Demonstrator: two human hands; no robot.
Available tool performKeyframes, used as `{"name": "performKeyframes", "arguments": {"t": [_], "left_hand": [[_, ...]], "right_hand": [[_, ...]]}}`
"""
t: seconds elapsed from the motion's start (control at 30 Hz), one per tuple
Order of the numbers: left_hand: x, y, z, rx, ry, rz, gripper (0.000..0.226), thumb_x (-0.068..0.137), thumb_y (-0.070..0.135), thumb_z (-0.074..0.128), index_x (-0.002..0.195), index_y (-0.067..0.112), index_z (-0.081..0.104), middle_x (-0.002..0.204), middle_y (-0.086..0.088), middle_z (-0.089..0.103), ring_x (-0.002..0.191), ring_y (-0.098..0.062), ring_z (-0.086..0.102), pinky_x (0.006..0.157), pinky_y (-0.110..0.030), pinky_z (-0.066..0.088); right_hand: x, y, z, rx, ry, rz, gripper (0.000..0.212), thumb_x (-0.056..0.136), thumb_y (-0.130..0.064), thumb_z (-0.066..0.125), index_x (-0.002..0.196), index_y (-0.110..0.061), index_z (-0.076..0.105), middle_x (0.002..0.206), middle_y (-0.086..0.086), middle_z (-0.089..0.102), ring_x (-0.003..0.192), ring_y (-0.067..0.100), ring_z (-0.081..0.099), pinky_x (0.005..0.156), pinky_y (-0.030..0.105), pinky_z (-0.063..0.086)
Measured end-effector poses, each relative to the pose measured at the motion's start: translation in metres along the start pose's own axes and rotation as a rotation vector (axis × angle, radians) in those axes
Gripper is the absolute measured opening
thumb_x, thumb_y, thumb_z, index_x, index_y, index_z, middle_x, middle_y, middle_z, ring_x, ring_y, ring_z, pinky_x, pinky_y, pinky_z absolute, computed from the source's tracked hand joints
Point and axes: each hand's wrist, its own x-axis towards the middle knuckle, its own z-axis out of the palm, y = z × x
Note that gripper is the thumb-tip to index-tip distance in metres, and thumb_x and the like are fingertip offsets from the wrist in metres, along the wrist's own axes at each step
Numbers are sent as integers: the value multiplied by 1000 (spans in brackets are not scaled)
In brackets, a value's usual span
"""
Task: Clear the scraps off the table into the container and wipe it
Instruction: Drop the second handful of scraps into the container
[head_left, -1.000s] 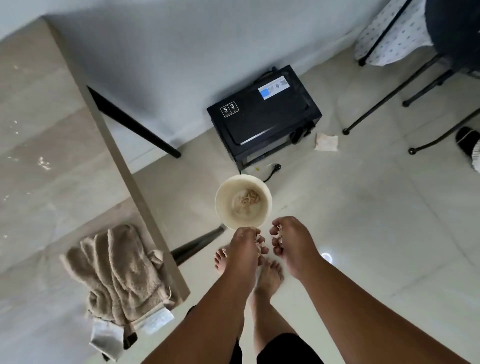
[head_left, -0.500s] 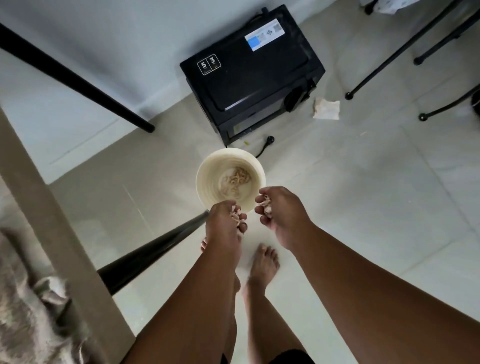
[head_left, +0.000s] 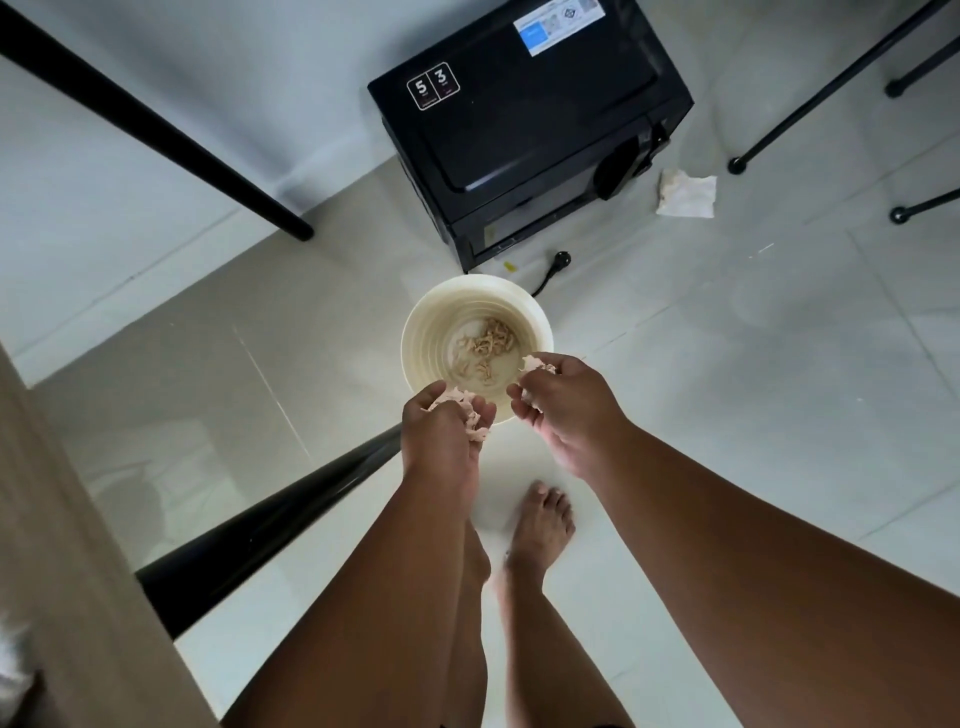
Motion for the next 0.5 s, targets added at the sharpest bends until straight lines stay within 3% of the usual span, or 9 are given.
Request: {"name": "performKeyframes", "arguments": {"t": [0.13,0.27,0.4,0.5], "left_hand": [[4,-2,1,-40,-29,28,44,93,-19,48,129,5,54,118,-28,64,89,-32,74,74,-36,64],[9,-2,4,-76,-29,38,39,92,-15,59,123,10,59,120,-28,67,93,-33,77,77,-37,65],[13,-2,6,-86,-37,63,37,92,-12,60,121,11,60,122,-27,66,94,-32,77,75,-35,63],[16,-5,5,-86,-34,69,40,93,-11,59,126,12,58,123,-26,65,96,-31,76,77,-35,64]], "right_hand": [[2,-3,3,-2,-37,-16,26,93,9,59,115,-4,62,89,12,65,70,15,65,62,24,56],[6,-5,6,7,-43,-15,29,94,7,61,122,0,60,90,14,64,77,19,66,65,26,58],[7,-6,9,28,-50,-5,41,94,5,64,133,4,53,106,21,65,80,23,69,66,27,59],[9,-5,9,54,-45,17,44,94,8,63,136,3,51,116,27,60,79,27,69,79,36,61]]}}
